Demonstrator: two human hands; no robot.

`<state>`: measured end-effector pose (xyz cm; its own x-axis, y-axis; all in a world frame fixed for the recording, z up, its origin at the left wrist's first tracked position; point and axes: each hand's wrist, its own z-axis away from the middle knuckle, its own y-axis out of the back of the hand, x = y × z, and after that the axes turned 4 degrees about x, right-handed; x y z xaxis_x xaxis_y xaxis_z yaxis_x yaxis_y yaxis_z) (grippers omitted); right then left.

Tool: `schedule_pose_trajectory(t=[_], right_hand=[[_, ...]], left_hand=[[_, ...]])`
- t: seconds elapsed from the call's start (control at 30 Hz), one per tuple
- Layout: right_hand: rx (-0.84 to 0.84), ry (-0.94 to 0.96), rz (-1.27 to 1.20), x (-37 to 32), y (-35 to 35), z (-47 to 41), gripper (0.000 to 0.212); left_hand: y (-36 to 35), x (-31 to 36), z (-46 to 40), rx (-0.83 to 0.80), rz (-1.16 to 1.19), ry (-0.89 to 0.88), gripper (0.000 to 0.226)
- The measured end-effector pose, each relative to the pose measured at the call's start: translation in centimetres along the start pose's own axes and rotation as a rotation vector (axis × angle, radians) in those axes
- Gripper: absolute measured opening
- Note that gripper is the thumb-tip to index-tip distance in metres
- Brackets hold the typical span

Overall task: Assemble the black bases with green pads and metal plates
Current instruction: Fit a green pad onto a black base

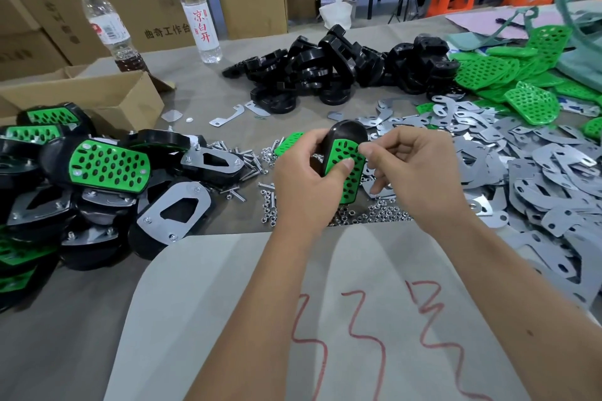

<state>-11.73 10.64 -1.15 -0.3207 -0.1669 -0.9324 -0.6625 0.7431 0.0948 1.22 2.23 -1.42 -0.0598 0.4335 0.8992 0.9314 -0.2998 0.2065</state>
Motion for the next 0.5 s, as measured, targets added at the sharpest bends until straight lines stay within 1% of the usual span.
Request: schedule_pose_trajectory(t=[0.07,0.1,0.17,0.2,0.27,0.33,0.37,0.43,0.5], right_hand=[[-0.011,-0.005,-0.017,0.1,-0.1,0.0,0.013],[-0.008,-0.04,-0.071,0.2,-0.1,0.0,0.015],[-0.025,-0.159,-0.26,-0.1,0.1,-0.2,0.019],[-0.049,-0.18,-0.308,-0.1,0.4,-0.3,0.02],[-0.087,-0.115,-0.236,-0.1,0.6,-0.3,0.021],[-0.077,-0.06,-0.164,0.2,0.5,-0.2,0.018],[-0.043,-0.06,-0.154,0.3,0.3,-0.1,0.02],[0.049,-0.114,-0.144,0.7,0.0,-0.2,0.033],[0.046,-0.177,-0.105,1.0,0.1,-0.5,0.038]], left_hand=[[0.2,0.1,-0.1,-0.009,0.026,0.02,0.033],[0.2,0.1,-0.1,-0.012,0.051,0.033,0.034],[0.3,0.3,-0.1,-0.022,0.11,0.069,0.036],[0.3,0.4,0.0,-0.032,0.134,0.083,0.037],[0.1,0.5,0.1,-0.054,0.138,0.082,0.037],[-0.1,0.4,0.3,-0.063,0.144,0.077,0.032],[-0.1,0.3,0.3,-0.06,0.174,0.092,0.028],[-0.1,0.3,0.3,-0.059,0.272,0.149,0.026],[0.0,0.4,0.4,-0.066,0.338,0.175,0.026]])
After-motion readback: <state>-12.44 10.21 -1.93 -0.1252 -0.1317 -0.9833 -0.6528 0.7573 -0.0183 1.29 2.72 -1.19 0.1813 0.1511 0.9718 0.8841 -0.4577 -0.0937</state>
